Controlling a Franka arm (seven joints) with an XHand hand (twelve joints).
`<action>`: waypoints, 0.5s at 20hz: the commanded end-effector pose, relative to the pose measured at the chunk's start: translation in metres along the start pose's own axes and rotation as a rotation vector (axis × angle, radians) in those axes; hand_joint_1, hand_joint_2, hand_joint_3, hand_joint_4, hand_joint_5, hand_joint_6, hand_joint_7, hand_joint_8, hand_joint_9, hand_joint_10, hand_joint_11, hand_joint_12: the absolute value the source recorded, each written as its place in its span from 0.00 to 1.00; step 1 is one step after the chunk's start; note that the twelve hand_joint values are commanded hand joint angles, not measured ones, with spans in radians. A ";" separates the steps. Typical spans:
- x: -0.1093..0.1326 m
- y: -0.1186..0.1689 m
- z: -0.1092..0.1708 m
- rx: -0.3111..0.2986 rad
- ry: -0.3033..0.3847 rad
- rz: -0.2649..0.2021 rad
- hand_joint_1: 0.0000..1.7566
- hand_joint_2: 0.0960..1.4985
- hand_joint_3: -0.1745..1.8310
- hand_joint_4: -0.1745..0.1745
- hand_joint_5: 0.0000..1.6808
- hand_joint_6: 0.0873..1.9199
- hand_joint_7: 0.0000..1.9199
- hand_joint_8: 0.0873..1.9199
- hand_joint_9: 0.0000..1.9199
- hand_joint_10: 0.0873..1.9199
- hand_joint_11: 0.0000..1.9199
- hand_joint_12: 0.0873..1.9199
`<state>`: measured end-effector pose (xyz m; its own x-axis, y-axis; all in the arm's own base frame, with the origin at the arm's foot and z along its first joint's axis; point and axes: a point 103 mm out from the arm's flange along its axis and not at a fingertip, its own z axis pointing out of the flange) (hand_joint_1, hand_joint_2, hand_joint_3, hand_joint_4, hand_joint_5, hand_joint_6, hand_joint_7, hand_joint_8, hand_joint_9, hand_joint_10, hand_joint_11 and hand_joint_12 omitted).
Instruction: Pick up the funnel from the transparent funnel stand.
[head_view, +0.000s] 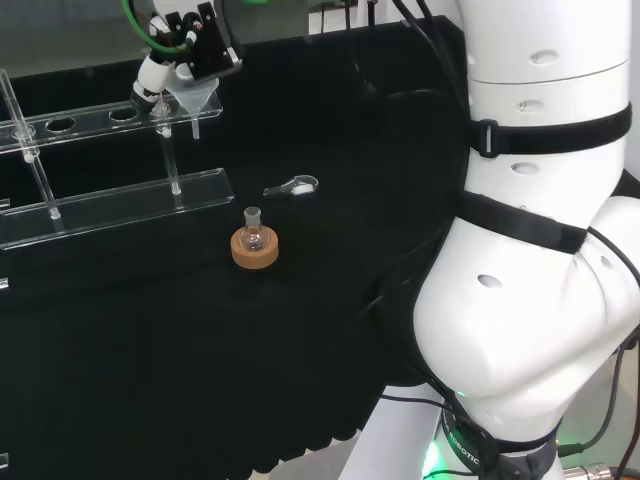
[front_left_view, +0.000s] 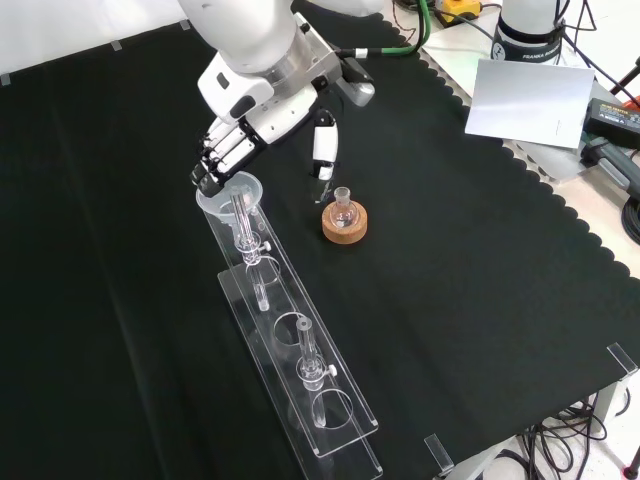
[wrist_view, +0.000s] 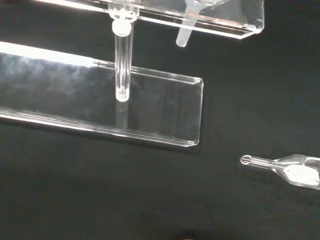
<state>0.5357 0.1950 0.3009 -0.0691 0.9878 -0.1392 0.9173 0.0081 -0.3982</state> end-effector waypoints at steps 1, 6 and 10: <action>-0.007 0.008 -0.004 -0.027 0.017 0.013 0.32 0.47 0.16 0.30 0.00 0.00 0.00 0.00 0.00 0.40 0.16 0.78; -0.015 0.007 -0.014 -0.062 0.047 0.017 0.33 0.47 0.16 0.29 0.00 0.00 0.00 0.00 0.00 0.40 0.16 0.78; -0.020 0.012 -0.013 -0.038 0.033 0.019 0.33 0.47 0.16 0.29 0.00 0.00 0.00 0.00 0.00 0.40 0.16 0.78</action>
<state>0.5487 0.1838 0.3140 -0.0390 0.9932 -0.1099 0.9399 -0.0008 -0.3413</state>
